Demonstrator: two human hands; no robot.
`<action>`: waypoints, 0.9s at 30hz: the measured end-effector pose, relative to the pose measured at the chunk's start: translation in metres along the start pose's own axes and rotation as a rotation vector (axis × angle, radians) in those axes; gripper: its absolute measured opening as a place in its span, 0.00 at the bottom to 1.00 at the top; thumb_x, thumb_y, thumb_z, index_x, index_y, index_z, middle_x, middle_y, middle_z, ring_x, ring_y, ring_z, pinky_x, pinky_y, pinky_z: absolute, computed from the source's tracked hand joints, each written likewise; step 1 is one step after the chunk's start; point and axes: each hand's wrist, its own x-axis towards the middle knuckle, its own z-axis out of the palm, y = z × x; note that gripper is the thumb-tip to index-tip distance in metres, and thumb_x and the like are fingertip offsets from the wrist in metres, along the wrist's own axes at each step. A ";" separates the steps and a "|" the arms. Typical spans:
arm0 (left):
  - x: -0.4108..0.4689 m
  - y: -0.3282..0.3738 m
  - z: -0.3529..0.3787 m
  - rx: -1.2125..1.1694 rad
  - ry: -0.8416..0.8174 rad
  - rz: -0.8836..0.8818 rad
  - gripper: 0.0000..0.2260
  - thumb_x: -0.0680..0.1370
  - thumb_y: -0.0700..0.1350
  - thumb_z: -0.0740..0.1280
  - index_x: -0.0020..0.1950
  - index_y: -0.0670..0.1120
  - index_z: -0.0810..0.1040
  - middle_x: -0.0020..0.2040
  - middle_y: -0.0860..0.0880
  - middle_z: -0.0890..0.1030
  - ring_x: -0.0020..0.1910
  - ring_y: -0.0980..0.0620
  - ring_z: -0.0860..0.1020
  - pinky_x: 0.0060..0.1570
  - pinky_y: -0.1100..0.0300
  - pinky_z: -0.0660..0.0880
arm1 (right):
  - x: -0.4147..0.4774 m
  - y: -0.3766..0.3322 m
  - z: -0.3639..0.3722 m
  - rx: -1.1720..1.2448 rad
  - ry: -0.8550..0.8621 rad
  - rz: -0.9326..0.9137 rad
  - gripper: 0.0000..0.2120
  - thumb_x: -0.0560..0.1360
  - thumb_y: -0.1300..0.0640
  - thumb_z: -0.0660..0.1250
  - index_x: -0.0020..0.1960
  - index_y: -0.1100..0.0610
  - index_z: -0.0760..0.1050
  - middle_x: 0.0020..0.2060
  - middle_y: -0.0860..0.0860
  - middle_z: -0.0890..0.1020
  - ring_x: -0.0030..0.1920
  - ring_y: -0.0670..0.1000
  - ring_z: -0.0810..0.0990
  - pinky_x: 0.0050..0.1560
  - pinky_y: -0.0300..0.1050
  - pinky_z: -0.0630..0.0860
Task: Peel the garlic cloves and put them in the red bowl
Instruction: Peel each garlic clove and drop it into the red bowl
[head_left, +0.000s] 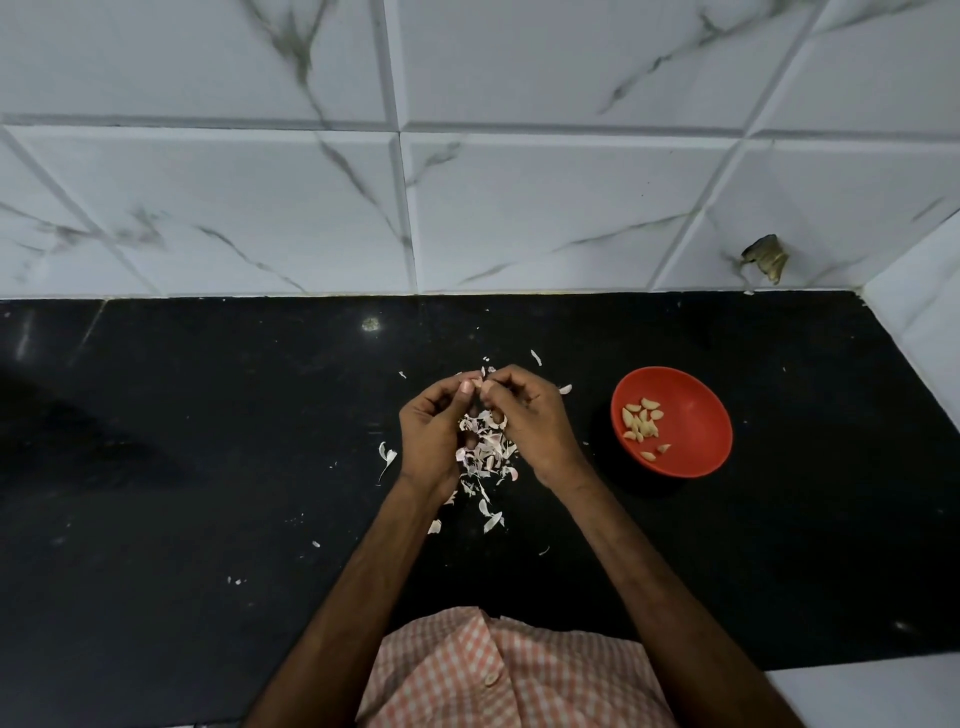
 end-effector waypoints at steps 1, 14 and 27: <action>0.000 0.000 0.000 0.021 -0.001 -0.001 0.06 0.81 0.37 0.66 0.53 0.41 0.83 0.41 0.48 0.83 0.37 0.57 0.76 0.25 0.65 0.67 | -0.001 0.000 0.000 0.067 0.002 0.041 0.07 0.80 0.65 0.66 0.44 0.61 0.79 0.34 0.52 0.77 0.33 0.44 0.73 0.31 0.36 0.68; -0.005 0.000 -0.001 0.063 -0.053 -0.009 0.07 0.82 0.40 0.66 0.54 0.43 0.84 0.41 0.51 0.83 0.35 0.60 0.74 0.26 0.66 0.67 | 0.004 0.004 -0.008 -0.095 -0.008 0.004 0.07 0.81 0.62 0.66 0.46 0.62 0.80 0.34 0.45 0.80 0.37 0.40 0.77 0.42 0.36 0.72; 0.001 -0.007 -0.006 0.283 -0.107 0.214 0.09 0.80 0.38 0.69 0.59 0.44 0.84 0.52 0.43 0.85 0.42 0.59 0.80 0.40 0.68 0.74 | 0.001 0.009 -0.008 -0.313 0.052 -0.213 0.05 0.80 0.63 0.67 0.47 0.60 0.81 0.40 0.47 0.82 0.42 0.42 0.80 0.43 0.30 0.71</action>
